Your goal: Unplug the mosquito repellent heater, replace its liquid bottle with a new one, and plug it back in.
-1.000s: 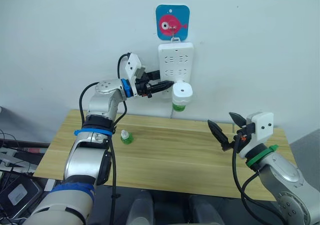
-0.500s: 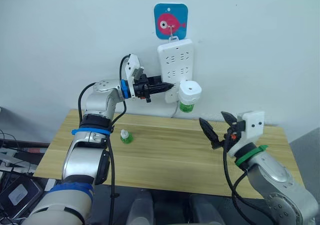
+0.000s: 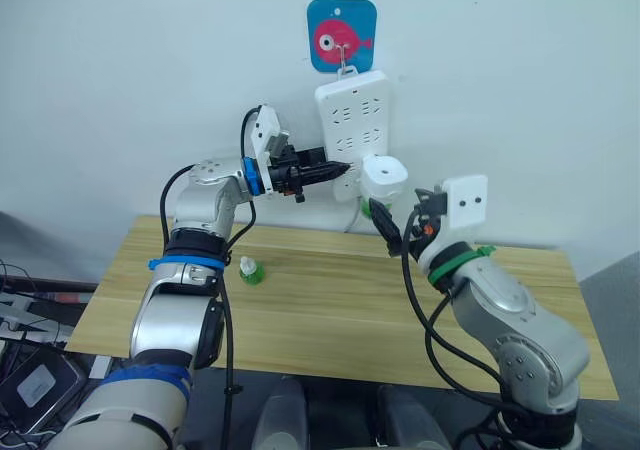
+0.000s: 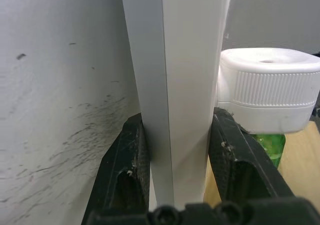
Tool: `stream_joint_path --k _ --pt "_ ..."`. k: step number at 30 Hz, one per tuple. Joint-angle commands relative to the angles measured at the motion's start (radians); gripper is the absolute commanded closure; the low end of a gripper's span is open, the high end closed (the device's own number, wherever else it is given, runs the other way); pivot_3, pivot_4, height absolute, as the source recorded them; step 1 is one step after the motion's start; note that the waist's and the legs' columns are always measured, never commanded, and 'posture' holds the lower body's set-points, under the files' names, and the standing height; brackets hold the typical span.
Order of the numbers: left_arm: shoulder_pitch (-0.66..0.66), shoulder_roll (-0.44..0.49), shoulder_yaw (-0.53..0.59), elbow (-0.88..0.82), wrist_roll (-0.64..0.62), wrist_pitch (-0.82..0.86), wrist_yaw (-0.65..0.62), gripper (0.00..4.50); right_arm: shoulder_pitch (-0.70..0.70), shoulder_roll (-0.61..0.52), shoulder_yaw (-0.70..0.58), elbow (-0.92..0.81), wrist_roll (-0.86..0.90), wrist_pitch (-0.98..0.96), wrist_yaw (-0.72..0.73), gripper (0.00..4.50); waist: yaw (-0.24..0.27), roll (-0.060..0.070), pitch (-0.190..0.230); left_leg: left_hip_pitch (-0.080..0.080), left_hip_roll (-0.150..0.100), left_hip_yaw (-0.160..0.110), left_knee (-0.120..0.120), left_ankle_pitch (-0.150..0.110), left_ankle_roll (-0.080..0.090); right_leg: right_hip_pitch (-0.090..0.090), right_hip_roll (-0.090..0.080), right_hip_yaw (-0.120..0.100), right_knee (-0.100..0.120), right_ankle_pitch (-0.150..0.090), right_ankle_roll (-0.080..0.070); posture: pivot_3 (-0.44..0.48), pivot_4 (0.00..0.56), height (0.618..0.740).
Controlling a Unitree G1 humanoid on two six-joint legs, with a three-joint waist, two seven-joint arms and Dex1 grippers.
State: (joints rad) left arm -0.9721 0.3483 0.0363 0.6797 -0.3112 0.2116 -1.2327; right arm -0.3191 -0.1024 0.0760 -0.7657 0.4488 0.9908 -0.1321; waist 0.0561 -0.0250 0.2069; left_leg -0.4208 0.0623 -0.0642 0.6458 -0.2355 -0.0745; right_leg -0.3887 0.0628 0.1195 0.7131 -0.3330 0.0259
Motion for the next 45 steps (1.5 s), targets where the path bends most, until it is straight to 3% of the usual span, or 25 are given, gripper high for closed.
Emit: stream_joint_path --k 1,10,13,16,28,35,36,45 --pt "-0.028 -0.012 -0.008 0.009 0.004 -0.004 0.01 3.18 -0.064 0.018 0.015 0.024 -0.024 -0.009 0.005 0.0 0.0 0.0 0.001 0.0 0.0 0.0 0.0 0.0 0.0 0.0 0.0 0.0 0.0 0.0 0.0 0.15 0.219 0.74" --pt "-0.019 -0.01 -0.007 0.005 0.007 -0.017 0.018 3.18 -0.122 0.034 0.003 0.088 -0.053 -0.018 0.024 0.0 0.0 0.001 0.001 -0.003 0.0 -0.004 0.0 0.0 0.0 -0.001 -0.001 -0.004 0.0 0.0 0.0 0.166 0.213 0.74" --pt "-0.019 -0.011 -0.006 0.007 0.008 -0.022 0.021 3.18 -0.115 0.038 -0.002 0.083 -0.052 -0.023 0.036 0.57 0.0 0.001 0.001 -0.004 0.0 -0.006 0.0 0.0 0.0 -0.001 -0.001 -0.006 0.0 0.0 0.0 0.166 0.213 0.74" --pt "-0.021 -0.013 -0.006 0.015 0.012 -0.03 0.024 3.18 -0.108 0.04 -0.009 0.068 -0.051 -0.021 0.045 1.52 0.0 0.001 0.001 -0.004 0.0 -0.007 0.0 0.0 0.0 -0.001 -0.001 -0.007 0.0 0.0 0.0 0.165 0.212 0.74" --pt "-0.054 -0.017 0.003 0.113 0.047 -0.096 0.092 3.18 0.043 -0.056 -0.081 -0.158 0.029 0.049 0.124 1.52 0.0 0.002 0.002 -0.01 -0.003 -0.017 0.0 0.005 -0.009 -0.001 -0.004 -0.02 -0.002 0.0 0.0 0.155 0.209 0.74" --pt "-0.055 -0.011 0.011 0.122 0.04 -0.106 0.094 3.18 0.055 -0.06 -0.122 -0.157 0.033 0.037 0.121 1.52 -0.015 0.005 0.005 -0.009 -0.004 -0.018 -0.001 0.016 -0.009 -0.001 -0.004 -0.019 -0.001 0.003 0.004 0.165 0.206 0.74" --pt "-0.053 -0.007 0.014 0.121 0.037 -0.104 0.091 2.46 0.055 -0.063 -0.128 -0.147 0.031 0.028 0.123 1.52 -0.017 0.005 0.005 -0.009 -0.004 -0.018 -0.001 0.016 -0.009 -0.001 -0.004 -0.019 -0.001 0.003 0.005 0.165 0.206 0.74" --pt "0.037 0.069 0.044 -0.01 0.021 -0.034 0.113 0.02 0.087 -0.075 -0.179 -0.084 0.04 -0.041 0.165 1.52 -0.031 0.007 0.007 -0.01 -0.003 -0.021 -0.005 0.017 -0.009 -0.002 -0.004 -0.022 0.0 0.003 0.005 0.197 0.199 0.74"
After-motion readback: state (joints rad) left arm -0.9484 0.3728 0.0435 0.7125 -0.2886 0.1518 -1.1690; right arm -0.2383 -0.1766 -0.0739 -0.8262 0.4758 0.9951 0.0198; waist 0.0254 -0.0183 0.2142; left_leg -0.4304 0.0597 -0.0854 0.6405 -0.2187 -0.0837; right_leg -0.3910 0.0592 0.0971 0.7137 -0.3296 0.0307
